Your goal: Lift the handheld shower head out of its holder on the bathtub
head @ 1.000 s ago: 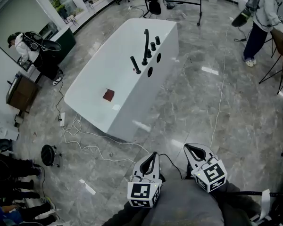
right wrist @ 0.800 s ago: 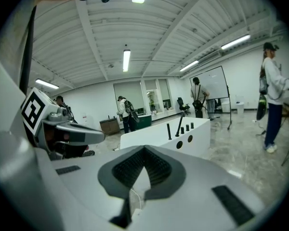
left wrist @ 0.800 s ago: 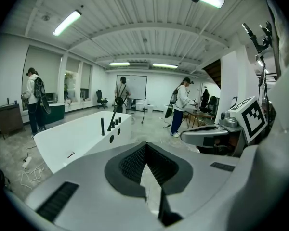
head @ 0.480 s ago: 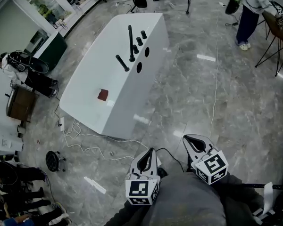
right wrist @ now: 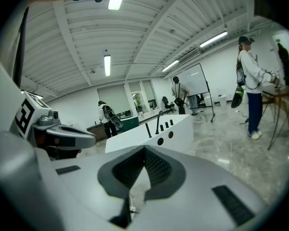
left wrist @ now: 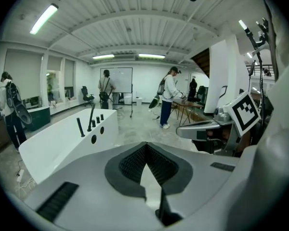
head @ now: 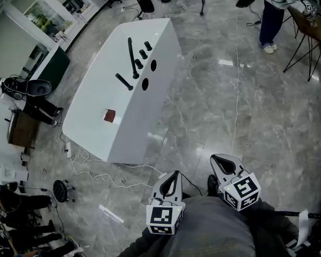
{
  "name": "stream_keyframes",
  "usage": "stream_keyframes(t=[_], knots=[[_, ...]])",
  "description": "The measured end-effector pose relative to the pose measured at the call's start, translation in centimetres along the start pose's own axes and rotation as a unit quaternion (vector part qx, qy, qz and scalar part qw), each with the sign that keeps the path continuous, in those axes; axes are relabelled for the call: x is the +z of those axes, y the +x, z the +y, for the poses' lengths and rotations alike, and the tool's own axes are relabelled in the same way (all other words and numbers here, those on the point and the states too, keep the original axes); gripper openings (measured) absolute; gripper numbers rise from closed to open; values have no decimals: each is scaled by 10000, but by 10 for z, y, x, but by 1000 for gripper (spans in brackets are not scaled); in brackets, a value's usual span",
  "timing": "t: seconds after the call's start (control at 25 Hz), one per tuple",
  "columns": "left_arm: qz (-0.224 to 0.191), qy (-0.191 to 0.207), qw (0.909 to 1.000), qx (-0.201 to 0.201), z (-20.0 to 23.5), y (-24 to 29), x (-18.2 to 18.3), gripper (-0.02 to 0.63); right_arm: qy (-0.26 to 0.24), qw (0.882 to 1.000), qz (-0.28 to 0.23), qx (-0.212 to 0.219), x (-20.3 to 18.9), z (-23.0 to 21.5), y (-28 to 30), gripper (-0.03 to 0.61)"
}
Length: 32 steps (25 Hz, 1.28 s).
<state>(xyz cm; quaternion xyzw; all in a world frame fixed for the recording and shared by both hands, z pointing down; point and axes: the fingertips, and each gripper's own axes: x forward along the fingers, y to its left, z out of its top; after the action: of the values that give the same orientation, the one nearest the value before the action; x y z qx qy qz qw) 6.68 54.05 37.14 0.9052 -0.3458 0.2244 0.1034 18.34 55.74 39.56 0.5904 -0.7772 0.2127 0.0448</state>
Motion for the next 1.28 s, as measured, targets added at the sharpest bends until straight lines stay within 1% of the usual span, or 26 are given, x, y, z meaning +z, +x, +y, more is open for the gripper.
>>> stream_keyframes(t=[0.08, 0.16, 0.32, 0.44, 0.56, 0.68, 0.8, 0.92, 1.08, 1.28], knots=[[-13, 27, 10000, 10, -2, 7, 5, 3, 75, 10000, 22, -47, -1, -11, -1, 3], [24, -47, 10000, 54, 2, 15, 8, 3, 135, 9999, 32, -52, -1, -17, 2, 3], [128, -42, 9999, -58, 6, 35, 13, 3, 148, 9998, 86, -65, 5, -30, 18, 3], [165, -152, 9997, -35, 21, 54, 11, 3, 174, 9996, 177, -113, 4, -43, 37, 3], [182, -406, 9990, 28, 47, 75, 12, 3, 148, 9994, 311, -95, 6, -47, 63, 3], [188, -556, 9983, 12, 74, 92, 22, 3, 34, 9992, 394, -56, 22, -48, 96, 3], [155, -723, 9972, 134, 112, 110, 32, 3, -75, 9987, 496, 13, 38, -51, 140, 3], [153, -887, 9955, 304, 150, 120, 35, 3, -195, 9981, 546, 186, 50, -42, 180, 3], [235, -1108, 9926, 430, 187, 132, 26, 3, -286, 9960, 731, 417, 50, -32, 226, 3], [137, -1303, 9893, 641, 237, 140, 30, 3, -430, 9937, 851, 594, 63, -20, 277, 3]])
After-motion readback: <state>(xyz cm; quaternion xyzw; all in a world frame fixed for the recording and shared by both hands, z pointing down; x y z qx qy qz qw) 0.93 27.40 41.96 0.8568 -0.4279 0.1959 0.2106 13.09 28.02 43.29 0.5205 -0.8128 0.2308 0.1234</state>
